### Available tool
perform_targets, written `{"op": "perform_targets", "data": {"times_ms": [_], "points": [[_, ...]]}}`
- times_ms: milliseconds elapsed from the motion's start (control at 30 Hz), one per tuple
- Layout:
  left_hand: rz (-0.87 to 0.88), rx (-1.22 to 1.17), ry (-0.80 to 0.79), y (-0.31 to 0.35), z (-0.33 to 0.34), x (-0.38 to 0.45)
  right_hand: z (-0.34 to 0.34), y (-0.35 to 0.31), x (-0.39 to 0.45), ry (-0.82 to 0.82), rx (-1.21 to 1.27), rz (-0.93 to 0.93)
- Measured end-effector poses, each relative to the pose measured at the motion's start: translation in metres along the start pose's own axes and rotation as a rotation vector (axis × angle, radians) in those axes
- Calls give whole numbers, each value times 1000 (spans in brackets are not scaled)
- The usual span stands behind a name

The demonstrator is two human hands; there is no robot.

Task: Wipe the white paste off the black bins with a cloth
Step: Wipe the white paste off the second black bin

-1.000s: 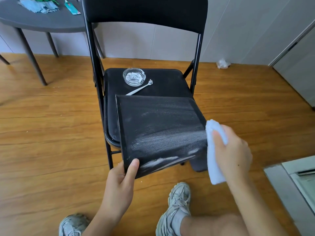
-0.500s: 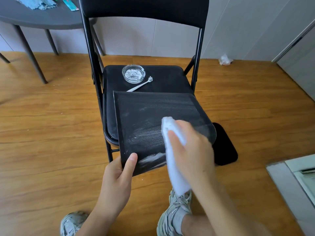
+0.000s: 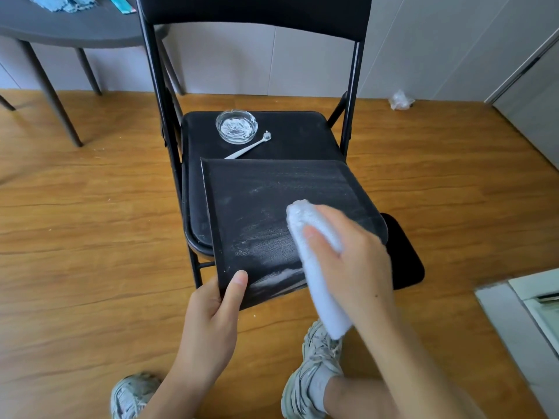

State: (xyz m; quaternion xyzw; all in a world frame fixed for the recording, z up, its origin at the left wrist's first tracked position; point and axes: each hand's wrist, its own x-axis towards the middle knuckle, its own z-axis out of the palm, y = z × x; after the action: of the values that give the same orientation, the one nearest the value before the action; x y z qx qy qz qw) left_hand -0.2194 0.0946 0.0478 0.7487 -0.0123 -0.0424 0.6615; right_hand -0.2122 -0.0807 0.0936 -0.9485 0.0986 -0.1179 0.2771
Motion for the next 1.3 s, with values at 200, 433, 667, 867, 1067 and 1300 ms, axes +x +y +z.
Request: {"op": "perform_targets", "data": {"times_ms": [200,433,667,867,1067,1300], "points": [[-13,-11,63,20,5,1,-19,43,18,194,84,223],[23,-207,128,53,1,26,-47,50,27,448,281,305],[-121,-313,105,67,-3,35,-64,43,30,395,313,294],[-99,-403,-127,78,-9,28,-40,36,36,376,111,323],[-243,-260,60,73,5,17,-37,29,36,443,-30,309],[-292,-246,116,81,6,22,-25,7,39,343,-98,207]]}}
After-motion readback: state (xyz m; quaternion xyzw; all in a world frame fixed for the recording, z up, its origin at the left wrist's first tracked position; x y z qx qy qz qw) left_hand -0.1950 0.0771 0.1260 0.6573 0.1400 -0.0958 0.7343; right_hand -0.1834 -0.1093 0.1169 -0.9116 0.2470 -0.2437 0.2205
